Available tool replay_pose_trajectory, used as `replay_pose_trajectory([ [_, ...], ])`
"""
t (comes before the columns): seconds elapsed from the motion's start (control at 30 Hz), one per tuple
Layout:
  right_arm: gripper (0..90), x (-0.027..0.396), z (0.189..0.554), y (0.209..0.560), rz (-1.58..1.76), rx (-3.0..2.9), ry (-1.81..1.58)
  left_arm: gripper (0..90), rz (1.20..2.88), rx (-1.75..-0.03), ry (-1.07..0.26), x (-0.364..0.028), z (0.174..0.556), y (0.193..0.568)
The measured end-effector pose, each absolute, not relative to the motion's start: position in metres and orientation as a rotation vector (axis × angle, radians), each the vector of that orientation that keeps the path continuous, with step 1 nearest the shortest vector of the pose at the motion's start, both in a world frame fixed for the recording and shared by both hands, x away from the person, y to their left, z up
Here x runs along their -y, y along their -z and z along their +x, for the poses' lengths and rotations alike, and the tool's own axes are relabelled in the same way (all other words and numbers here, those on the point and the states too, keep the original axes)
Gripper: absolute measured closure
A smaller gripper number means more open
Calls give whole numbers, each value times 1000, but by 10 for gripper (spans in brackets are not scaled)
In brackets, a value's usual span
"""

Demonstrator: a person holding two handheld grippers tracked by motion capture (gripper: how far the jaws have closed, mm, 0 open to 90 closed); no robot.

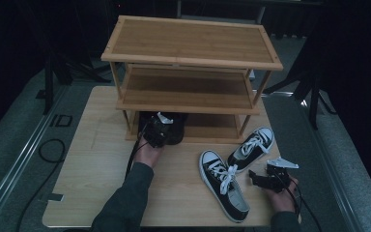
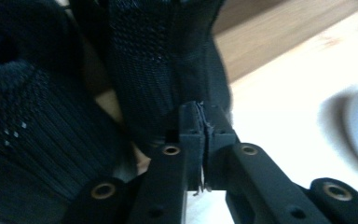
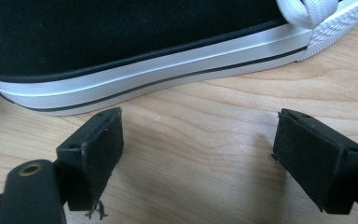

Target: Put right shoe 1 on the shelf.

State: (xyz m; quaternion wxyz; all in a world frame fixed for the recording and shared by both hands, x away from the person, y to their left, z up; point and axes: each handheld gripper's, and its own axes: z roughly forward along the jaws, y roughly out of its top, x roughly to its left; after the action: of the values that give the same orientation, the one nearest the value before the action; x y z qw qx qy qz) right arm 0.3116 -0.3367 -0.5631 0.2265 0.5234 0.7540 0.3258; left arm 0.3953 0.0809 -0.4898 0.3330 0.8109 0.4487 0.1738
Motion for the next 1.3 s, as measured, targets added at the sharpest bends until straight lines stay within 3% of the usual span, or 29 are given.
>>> replay_pose_trajectory([
  [0.47, 160, 337, 312, 563, 1441, -2079, -897, 795, 2132, -1152, -500, -135, 363, 500],
  [0.7, 160, 336, 311, 563, 1446, -2073, -895, 893, 2108, -1272, -504, -152, 368, 521],
  [1.0, 159, 336, 311, 563, 1442, -2081, -893, 892, 2125, -1262, -500, -149, 376, 528],
  [1.2, 151, 336, 311, 560, 1425, -2143, -873, 830, 2158, -1213, -478, -145, 369, 532],
  [1.3, 218, 334, 312, 556, 1409, -2190, -860, 781, 2153, -1165, -447, -146, 361, 537],
])
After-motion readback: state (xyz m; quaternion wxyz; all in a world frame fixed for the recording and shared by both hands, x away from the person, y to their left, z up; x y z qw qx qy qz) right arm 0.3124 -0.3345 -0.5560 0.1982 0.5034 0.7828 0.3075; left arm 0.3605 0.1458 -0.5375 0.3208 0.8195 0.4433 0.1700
